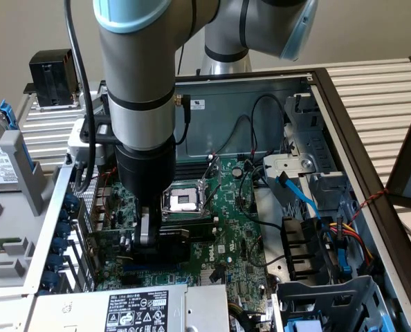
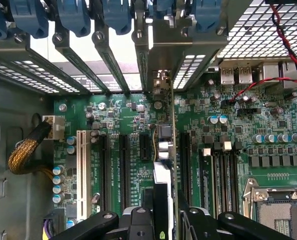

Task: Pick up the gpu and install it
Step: 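Insert the gpu into the slot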

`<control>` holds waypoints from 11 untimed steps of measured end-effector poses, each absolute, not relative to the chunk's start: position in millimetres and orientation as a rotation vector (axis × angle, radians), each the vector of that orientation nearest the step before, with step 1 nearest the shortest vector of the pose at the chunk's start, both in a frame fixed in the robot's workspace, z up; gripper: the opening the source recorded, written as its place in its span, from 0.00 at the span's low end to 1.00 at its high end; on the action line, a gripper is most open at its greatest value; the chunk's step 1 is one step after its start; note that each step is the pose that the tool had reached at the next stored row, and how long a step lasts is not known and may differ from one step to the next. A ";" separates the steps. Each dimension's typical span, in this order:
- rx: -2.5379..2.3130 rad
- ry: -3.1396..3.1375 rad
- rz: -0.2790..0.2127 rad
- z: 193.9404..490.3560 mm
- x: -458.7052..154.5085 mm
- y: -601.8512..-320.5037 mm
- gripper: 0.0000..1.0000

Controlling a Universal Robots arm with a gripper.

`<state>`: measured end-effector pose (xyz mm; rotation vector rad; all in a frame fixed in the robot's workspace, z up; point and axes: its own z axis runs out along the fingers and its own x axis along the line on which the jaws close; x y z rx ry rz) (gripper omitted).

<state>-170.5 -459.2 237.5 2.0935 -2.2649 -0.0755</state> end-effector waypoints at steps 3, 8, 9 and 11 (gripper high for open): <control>2.095 -2.264 -0.075 237.5 -170.8 -459.2 0.28; 2.097 -2.261 -0.075 237.5 -171.0 -459.2 0.28; 2.098 -2.261 -0.075 237.5 -171.0 -459.2 0.28; 2.099 -2.259 -0.075 237.5 -171.1 -459.2 0.28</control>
